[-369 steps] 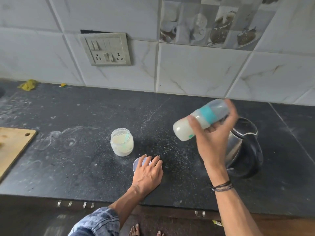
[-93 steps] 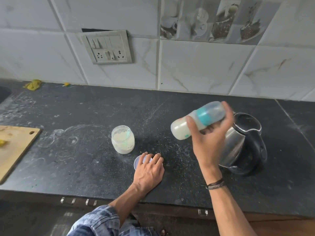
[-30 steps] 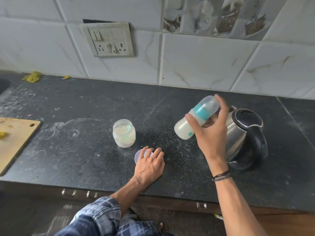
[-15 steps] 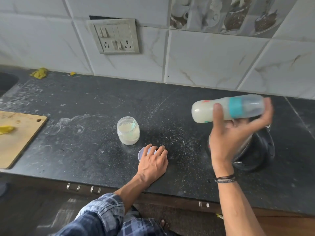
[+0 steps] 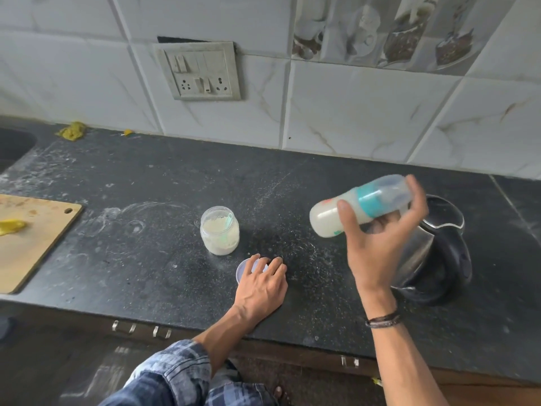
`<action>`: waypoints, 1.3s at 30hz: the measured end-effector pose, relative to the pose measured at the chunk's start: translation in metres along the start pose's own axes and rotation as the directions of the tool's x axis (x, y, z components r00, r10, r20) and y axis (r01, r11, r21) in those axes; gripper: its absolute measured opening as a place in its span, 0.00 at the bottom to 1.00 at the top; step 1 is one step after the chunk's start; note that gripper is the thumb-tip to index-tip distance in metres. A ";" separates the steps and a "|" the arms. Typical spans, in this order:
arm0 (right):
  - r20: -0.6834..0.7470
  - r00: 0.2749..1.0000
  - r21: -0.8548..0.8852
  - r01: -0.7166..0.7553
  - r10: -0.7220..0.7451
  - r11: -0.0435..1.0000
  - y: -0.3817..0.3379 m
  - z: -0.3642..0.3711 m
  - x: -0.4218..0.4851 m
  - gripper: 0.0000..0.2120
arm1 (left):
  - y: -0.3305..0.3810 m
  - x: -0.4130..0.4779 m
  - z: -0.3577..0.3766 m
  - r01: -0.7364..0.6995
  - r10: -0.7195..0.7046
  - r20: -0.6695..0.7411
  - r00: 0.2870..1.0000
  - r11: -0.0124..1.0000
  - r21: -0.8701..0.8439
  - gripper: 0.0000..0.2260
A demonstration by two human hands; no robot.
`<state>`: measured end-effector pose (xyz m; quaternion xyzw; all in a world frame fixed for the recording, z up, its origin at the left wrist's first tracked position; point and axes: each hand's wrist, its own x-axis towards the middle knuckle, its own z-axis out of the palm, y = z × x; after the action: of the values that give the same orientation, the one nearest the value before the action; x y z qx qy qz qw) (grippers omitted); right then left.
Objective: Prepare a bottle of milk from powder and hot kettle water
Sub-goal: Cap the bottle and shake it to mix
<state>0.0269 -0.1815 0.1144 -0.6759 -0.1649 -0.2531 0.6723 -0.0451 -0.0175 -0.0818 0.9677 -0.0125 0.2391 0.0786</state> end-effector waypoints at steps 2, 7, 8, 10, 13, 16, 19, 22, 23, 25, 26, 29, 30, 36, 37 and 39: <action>0.004 1.000 0.003 -0.027 0.027 1.000 0.003 0.000 0.002 0.41 | -0.001 0.000 0.000 0.001 -0.001 0.021 1.000 1.000 0.014 0.08; 0.197 0.964 -0.193 -0.141 0.179 0.971 0.020 -0.003 -0.006 0.45 | -0.001 0.000 0.001 -0.006 0.006 0.025 1.000 1.000 0.008 0.08; 0.212 0.954 -0.210 -0.167 0.212 0.963 0.024 -0.004 -0.009 0.45 | -0.001 0.000 0.001 -0.001 0.000 0.034 0.999 1.000 0.011 0.08; 0.224 0.943 -0.224 -0.195 0.245 0.955 0.027 -0.005 -0.012 0.45 | -0.001 0.000 0.000 0.001 -0.001 0.036 0.999 1.000 0.016 0.08; 0.226 0.943 -0.230 -0.191 0.243 0.954 0.031 -0.004 -0.016 0.44 | 0.000 0.000 -0.001 -0.004 0.004 0.030 1.000 1.000 0.009 0.08; 0.237 0.941 -0.243 -0.184 0.242 0.952 0.032 -0.003 -0.018 0.43 | 0.000 0.001 -0.001 0.002 -0.002 0.026 1.000 1.000 -0.002 0.07; 0.234 0.939 -0.249 -0.194 0.253 0.949 0.033 -0.003 -0.021 0.42 | 0.000 0.001 -0.001 0.005 -0.005 0.029 1.000 1.000 -0.001 0.07; 0.232 0.940 -0.223 -0.200 0.251 0.954 0.032 -0.002 -0.022 0.41 | 0.000 0.000 -0.001 0.009 -0.009 0.033 0.999 1.000 -0.002 0.07; 0.231 0.942 -0.218 -0.195 0.244 0.956 0.030 -0.001 -0.022 0.40 | 0.000 0.000 0.000 0.009 -0.009 0.032 0.999 1.000 -0.002 0.07; 0.209 0.955 -0.221 -0.162 0.209 0.962 0.024 -0.002 -0.017 0.40 | 0.000 0.000 0.000 0.009 -0.009 0.025 1.000 1.000 -0.006 0.06; 0.187 0.967 -0.204 -0.134 0.173 0.970 0.018 -0.004 -0.012 0.40 | 0.000 0.000 0.000 0.009 -0.009 0.022 1.000 1.000 -0.008 0.06; 0.001 0.999 -0.004 -0.040 0.040 0.999 -0.001 -0.007 0.005 0.40 | 0.000 0.000 0.000 0.012 -0.011 0.014 1.000 1.000 -0.009 0.05; -0.075 0.997 0.048 0.012 -0.008 0.999 -0.006 -0.007 0.011 0.40 | 0.000 0.000 0.000 0.012 -0.012 0.013 1.000 1.000 -0.010 0.05; 0.163 0.980 0.000 -0.113 0.111 0.994 -0.013 -0.006 0.032 0.41 | 0.000 0.000 -0.001 0.010 -0.010 0.023 1.000 1.000 -0.007 0.06; 0.108 0.989 0.041 -0.101 0.096 0.994 -0.016 -0.007 0.036 0.40 | 0.000 0.000 -0.001 0.008 -0.008 0.028 1.000 1.000 -0.011 0.06; -0.051 0.998 0.151 0.041 -0.033 0.988 -0.022 -0.007 0.044 0.40 | 0.001 0.000 -0.002 0.014 -0.013 0.023 1.000 1.000 -0.010 0.07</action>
<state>0.0498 -0.1931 0.1577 -0.6134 -0.1800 -0.2683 0.7207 -0.0464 -0.0186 -0.0796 0.9701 -0.0082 0.2273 0.0851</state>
